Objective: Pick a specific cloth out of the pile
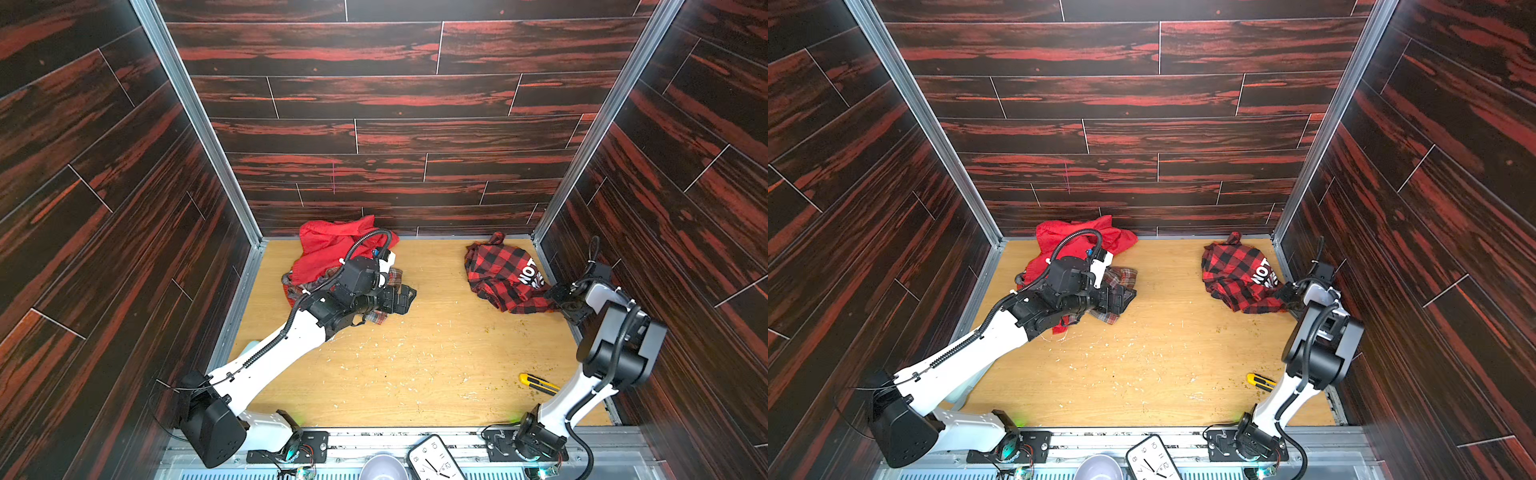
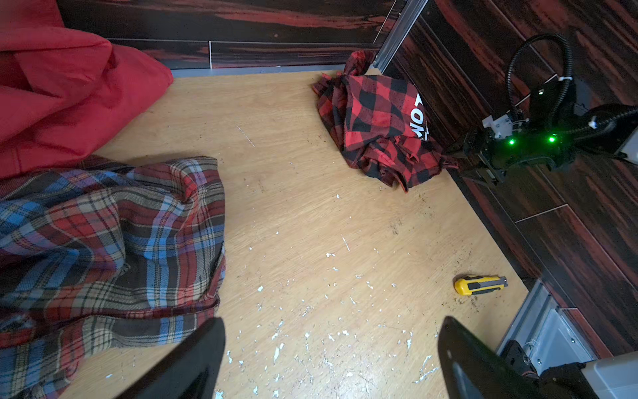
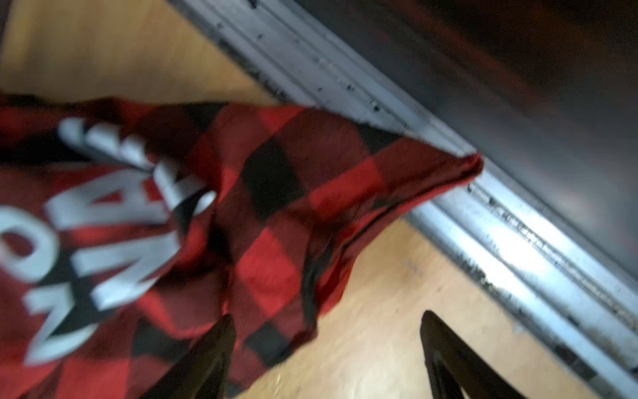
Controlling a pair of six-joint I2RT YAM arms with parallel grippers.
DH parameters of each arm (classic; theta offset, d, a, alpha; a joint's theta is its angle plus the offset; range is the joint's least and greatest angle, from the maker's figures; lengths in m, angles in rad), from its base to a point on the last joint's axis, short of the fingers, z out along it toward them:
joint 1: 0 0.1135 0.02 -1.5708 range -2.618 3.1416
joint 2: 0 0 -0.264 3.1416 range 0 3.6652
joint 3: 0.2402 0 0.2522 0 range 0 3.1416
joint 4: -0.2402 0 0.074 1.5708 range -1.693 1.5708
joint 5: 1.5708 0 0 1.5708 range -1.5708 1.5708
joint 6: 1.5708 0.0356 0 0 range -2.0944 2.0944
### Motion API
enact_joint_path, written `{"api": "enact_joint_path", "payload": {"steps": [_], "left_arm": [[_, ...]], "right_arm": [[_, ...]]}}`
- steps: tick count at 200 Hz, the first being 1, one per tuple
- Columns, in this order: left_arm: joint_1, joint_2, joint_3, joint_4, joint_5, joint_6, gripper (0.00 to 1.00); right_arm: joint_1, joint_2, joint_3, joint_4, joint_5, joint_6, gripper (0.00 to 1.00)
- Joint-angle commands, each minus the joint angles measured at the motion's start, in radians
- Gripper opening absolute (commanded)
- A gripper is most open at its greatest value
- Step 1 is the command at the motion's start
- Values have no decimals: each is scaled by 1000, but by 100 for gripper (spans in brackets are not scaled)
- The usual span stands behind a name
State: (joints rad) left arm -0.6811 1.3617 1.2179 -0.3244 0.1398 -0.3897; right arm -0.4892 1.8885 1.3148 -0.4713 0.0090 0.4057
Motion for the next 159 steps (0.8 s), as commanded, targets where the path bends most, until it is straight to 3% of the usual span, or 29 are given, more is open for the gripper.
{"api": "enact_joint_path", "payload": {"steps": [1, 99, 119, 159], "left_arm": [[-5, -14, 34, -18, -2, 0, 99], [-4, 8, 54, -21, 7, -4, 99], [-4, 11, 58, -21, 12, -6, 99], [-4, 5, 54, -21, 5, -6, 99]], "right_arm": [[-10, 52, 32, -33, 26, -5, 84], [-15, 216, 161, -65, -17, -28, 69], [-15, 233, 176, -71, -26, -34, 53], [-14, 223, 174, -61, -52, -34, 0]]}}
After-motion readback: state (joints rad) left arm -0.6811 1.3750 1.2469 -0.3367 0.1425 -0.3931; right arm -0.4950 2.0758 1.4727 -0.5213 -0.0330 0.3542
